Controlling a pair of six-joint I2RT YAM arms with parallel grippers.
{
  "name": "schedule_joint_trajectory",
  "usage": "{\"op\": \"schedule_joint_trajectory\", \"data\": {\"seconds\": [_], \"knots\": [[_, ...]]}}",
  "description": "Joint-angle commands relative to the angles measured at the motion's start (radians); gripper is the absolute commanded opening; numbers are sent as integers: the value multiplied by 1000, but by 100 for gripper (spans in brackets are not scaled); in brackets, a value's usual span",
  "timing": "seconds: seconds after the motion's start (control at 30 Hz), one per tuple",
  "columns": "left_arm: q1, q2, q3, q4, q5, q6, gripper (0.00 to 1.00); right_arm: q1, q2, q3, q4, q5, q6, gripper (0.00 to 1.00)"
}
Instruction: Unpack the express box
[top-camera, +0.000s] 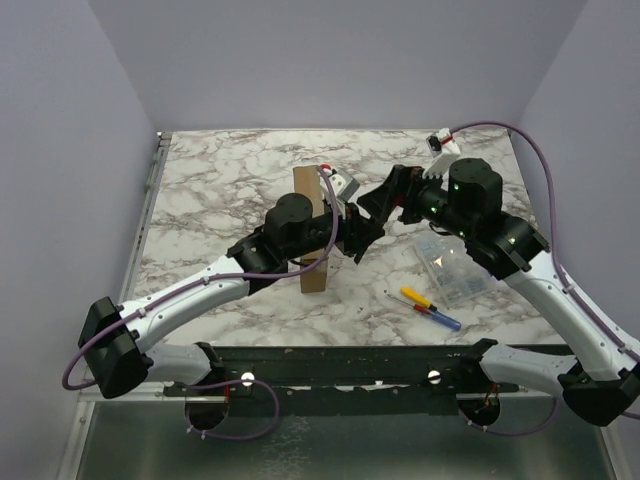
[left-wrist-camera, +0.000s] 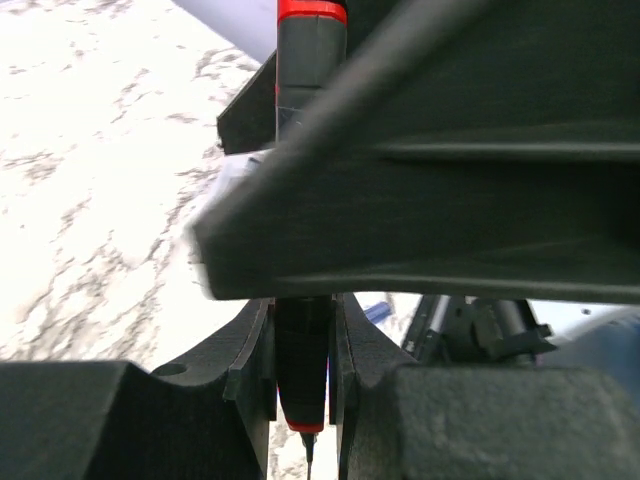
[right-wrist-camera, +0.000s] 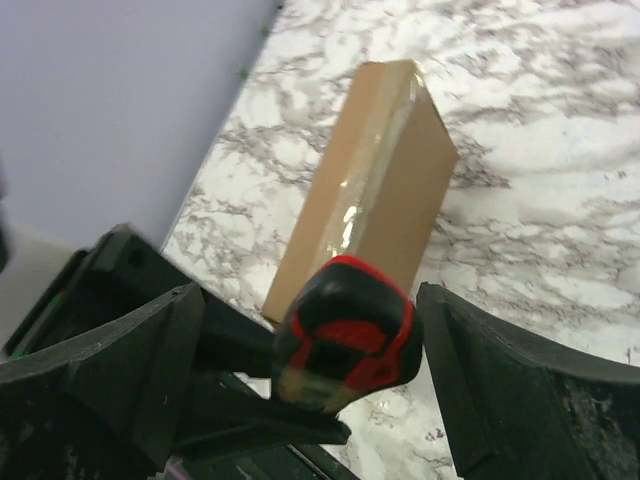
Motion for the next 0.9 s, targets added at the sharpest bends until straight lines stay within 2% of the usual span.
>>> {"op": "schedule_joint_trajectory", "data": {"seconds": [0.0, 0.1, 0.2, 0.37, 0.53, 0.67, 0.77, 0.83, 0.87], "knots": [[45, -63, -19, 105, 238, -110, 0, -1, -72, 21, 71, -149, -143, 99], [71, -94, -43, 156, 310, -178, 0, -6, -81, 0, 124, -253, -117, 99], [87, -123, -79, 255, 388, -253, 0, -7, -109, -54, 257, -393, -89, 99], [91, -139, -84, 311, 465, -300, 0, -7, -119, -93, 377, -551, -51, 96], [91, -159, -98, 315, 497, -311, 0, -7, -152, -172, 553, -704, 9, 85], [91, -178, -116, 314, 498, -317, 0, -7, -156, -210, 636, -759, 51, 65], [92, -185, -124, 312, 503, -320, 0, -7, -146, -211, 627, -751, 50, 38], [92, -195, -130, 297, 491, -314, 0, -7, -145, -211, 607, -717, 37, 12], [91, -199, -129, 281, 482, -307, 7, -7, -147, -208, 598, -690, 29, 2]]}}
